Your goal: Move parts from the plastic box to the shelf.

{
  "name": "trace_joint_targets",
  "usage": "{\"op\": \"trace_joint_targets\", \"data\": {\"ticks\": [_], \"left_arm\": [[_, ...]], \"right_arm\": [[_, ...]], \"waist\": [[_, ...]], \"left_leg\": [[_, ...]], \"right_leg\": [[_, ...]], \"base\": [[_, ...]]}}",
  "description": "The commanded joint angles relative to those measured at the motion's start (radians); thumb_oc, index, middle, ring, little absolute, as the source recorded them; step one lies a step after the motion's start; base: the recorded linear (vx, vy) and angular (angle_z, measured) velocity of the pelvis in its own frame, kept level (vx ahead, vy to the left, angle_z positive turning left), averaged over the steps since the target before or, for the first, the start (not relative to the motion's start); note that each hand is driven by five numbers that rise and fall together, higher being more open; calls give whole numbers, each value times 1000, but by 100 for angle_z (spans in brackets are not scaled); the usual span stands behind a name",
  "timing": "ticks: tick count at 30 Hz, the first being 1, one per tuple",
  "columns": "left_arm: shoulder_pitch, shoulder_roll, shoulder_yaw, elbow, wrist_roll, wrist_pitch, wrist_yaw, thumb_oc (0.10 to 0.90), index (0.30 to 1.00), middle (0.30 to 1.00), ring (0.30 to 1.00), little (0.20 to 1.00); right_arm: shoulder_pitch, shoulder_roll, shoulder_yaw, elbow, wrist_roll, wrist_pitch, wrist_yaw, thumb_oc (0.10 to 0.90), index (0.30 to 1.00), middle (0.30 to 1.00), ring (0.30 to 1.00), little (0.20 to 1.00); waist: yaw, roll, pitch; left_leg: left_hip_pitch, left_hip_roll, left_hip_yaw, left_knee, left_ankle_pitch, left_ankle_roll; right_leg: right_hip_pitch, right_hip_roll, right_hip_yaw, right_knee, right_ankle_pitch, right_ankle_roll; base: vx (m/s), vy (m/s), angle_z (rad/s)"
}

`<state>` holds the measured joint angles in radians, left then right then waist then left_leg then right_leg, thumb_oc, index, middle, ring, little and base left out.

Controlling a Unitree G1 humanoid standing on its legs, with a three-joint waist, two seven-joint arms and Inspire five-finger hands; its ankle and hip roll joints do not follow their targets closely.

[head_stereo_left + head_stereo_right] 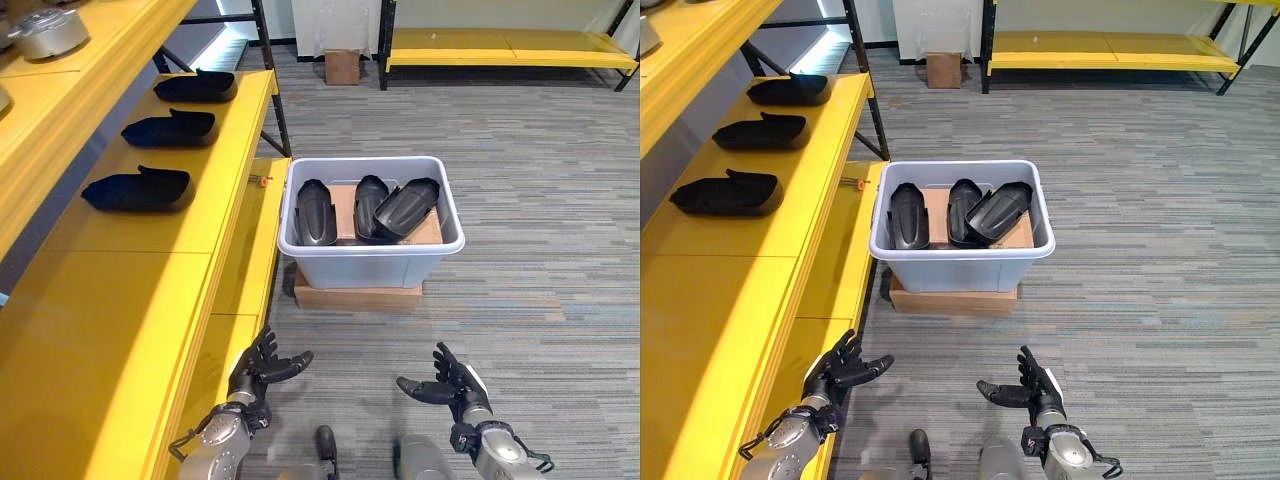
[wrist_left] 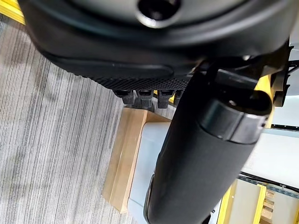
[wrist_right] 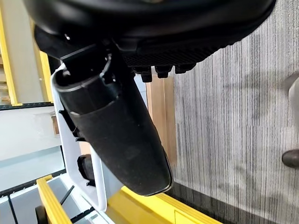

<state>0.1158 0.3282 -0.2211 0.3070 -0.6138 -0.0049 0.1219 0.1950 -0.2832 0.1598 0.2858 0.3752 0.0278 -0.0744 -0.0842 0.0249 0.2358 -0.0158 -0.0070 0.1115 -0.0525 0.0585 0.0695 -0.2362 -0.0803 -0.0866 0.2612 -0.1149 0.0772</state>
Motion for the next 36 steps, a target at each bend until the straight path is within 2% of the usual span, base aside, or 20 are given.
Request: {"op": "trace_joint_targets", "data": {"ticks": [1,6,9,10,11,12,14,17,18,19,21,23,24,26,27,28,29,30,32,36], "left_arm": [[-25,-1,52,-86,41,-75,-19,900,1000,1000,1000,1000],[-1,-10,61,-79,57,-77,-32,900,1000,1000,1000,1000],[-13,-27,49,-59,55,-76,-38,900,1000,1000,1000,1000],[-13,-27,49,-59,55,-76,-38,900,1000,1000,1000,1000],[-28,-33,40,-64,50,-80,-35,900,1000,1000,1000,1000],[-28,-33,40,-64,50,-80,-35,900,1000,1000,1000,1000],[-44,-40,25,-73,39,-84,-32,900,1000,1000,1000,1000],[-52,-41,13,-73,30,-83,-32,900,1000,1000,1000,1000],[-47,-43,16,-72,20,-77,-31,900,1000,1000,1000,1000],[-47,-43,16,-72,20,-77,-31,900,1000,1000,1000,1000],[-40,-42,18,-72,14,-71,-28,900,1000,1000,1000,1000],[-34,-38,22,-80,10,-68,-27,900,1000,1000,1000,1000],[-28,-38,27,-83,8,-65,-21,900,1000,1000,1000,1000],[-19,-41,28,-82,5,-62,-21,900,1000,1000,1000,1000],[-5,-39,28,-77,6,-66,-20,900,1000,1000,1000,1000],[-5,-39,28,-77,6,-66,-20,900,1000,1000,1000,1000],[-6,-37,19,-69,17,-68,-25,900,1000,1000,1000,1000],[-6,-37,19,-69,17,-68,-25,900,1000,1000,1000,1000],[-10,-40,7,-59,38,-68,-26,900,1000,1000,1000,1000],[-5,-41,6,-58,34,-74,-32,900,1000,1000,1000,1000]], "right_arm": [[-27,-45,-24,-81,22,-84,2,900,1000,1000,1000,1000],[-17,-50,-21,-88,-8,-74,14,900,1000,1000,1000,1000],[-12,-48,-23,-79,1,-80,14,900,1000,1000,1000,1000],[-12,-49,-23,-79,1,-80,14,900,1000,1000,1000,1000],[-14,-64,-26,-87,3,-84,10,900,1000,1000,1000,1000],[-15,-64,-26,-87,3,-84,11,900,1000,1000,1000,1000],[-13,-81,-38,-90,11,-92,2,900,1000,1000,1000,1000],[-14,-88,-38,-87,26,-95,4,900,1000,1000,1000,1000],[-9,-91,-32,-79,25,-90,7,900,1000,1000,1000,1000],[-9,-91,-32,-79,25,-90,7,900,1000,1000,1000,1000],[-9,-96,-22,-73,20,-90,4,900,1000,1000,1000,1000],[-12,-104,-22,-72,26,-90,-1,900,1000,1000,1000,1000],[-15,-106,-21,-72,23,-88,-5,900,1000,1000,1000,1000],[-11,-107,-26,-67,28,-85,-15,900,1000,1000,1000,1000],[-7,-104,-31,-62,30,-88,-17,900,1000,1000,1000,1000],[-7,-104,-30,-62,30,-88,-17,900,1000,1000,1000,1000],[4,-101,-31,-59,23,-94,-17,900,1000,1000,1000,1000],[4,-101,-31,-59,23,-94,-17,900,1000,1000,1000,1000],[9,-94,-27,-56,30,-97,-16,900,1000,1000,1000,1000],[8,-88,-3,-59,-15,-88,3,900,1000,1000,1000,1000]], "waist": [[-25,-5,-38],[-34,-7,-44],[-55,-11,-78],[-55,-10,-77],[-63,-1,-83],[-64,0,-83],[-80,18,-97],[-84,17,-105],[-77,6,-107],[-78,6,-106],[-63,-19,-96],[-32,-52,-64],[-24,-67,-54],[7,-82,-37],[17,-81,-39],[17,-83,-41],[21,-63,-46],[20,-64,-47],[24,-43,-54],[26,-25,-83]], "left_leg": [[147,-32,-81,71,-201,-44],[240,-30,-86,39,-235,-59],[275,-4,-98,59,-249,-86],[276,-2,-98,60,-250,-86],[288,35,-110,90,-236,-109],[287,36,-111,90,-236,-109],[273,85,-137,147,-151,-145],[250,115,-155,221,-49,-168],[220,135,-153,331,38,-174],[219,136,-154,333,37,-174],[130,148,-150,558,135,-164],[22,120,-145,753,119,-133],[-14,127,-113,766,89,-114],[-121,119,-51,699,-6,-98],[-146,108,-44,440,-42,-109],[-146,106,-44,433,-37,-108],[-146,115,-66,144,31,-128],[-143,114,-66,135,37,-128],[-165,118,-82,-35,96,-153],[-151,104,-118,-35,122,-155]], "right_leg": [[26,-15,-46,-197,156,60],[10,-27,-21,-309,224,94],[43,-17,44,-320,248,77],[44,-16,42,-320,248,77],[48,1,45,-282,233,61],[48,1,44,-281,233,60],[54,41,36,-229,182,19],[76,71,26,-195,133,-14],[114,95,33,-194,103,-40],[114,95,33,-195,103,-40],[159,108,47,-204,84,-72],[202,103,62,-214,81,-92],[214,100,68,-215,73,-97],[261,85,82,-225,61,-88],[299,76,93,-239,36,-63],[296,74,93,-239,37,-63],[330,81,85,-249,12,-51],[329,81,84,-249,13,-51],[366,93,89,-257,-11,-46],[424,83,124,-239,-55,-34]], "base": [[276,-79,24],[295,-100,-9],[321,-138,1],[323,-256,20],[203,-194,23],[370,-334,43],[323,-273,62],[284,-248,44],[283,-246,25],[288,-276,24],[180,-257,0],[163,-257,-37],[192,-188,-48],[280,-22,-30],[293,96,-20],[449,177,-17],[211,87,-10],[326,137,-3],[247,107,9],[336,181,-12]]}}
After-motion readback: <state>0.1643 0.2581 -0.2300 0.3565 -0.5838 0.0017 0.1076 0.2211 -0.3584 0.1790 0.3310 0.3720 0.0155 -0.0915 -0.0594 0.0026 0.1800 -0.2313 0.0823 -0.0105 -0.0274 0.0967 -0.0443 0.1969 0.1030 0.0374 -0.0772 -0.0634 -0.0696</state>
